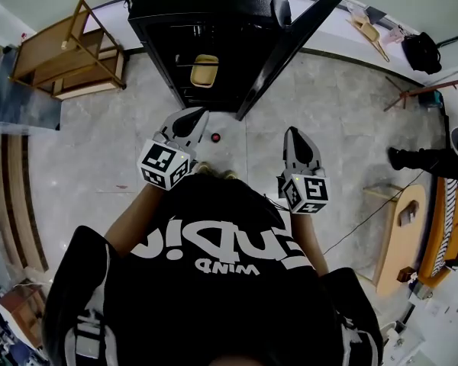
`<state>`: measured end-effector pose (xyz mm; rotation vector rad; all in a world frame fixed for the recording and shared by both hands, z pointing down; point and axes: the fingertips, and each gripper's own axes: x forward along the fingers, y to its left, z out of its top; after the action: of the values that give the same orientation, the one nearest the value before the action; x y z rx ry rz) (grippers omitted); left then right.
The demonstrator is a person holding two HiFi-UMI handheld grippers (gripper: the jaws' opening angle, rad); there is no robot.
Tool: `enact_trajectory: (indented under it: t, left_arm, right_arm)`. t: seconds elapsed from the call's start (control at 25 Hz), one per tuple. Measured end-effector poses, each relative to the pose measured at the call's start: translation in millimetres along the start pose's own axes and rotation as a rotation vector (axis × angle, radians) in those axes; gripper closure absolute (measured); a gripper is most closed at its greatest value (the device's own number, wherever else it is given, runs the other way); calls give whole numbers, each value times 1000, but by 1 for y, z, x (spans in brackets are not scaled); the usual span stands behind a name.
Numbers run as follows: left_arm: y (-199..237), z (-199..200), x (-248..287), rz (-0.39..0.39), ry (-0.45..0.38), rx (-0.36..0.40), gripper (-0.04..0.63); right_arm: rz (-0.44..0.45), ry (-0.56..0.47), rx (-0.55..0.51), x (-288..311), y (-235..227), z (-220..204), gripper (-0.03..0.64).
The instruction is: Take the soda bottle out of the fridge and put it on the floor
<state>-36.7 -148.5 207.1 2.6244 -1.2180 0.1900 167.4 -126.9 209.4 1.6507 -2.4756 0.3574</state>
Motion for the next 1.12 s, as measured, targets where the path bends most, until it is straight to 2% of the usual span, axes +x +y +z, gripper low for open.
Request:
enact_trajectory:
  t: [0.32, 1.12]
  left_arm:
    - [11, -3, -18, 101, -34, -26, 589]
    - [10, 3, -18, 123, -41, 7, 589]
  right_arm:
    - [-13, -24, 24, -2, -3, 2, 594]
    - [-38, -33, 21, -7, 2, -4, 594]
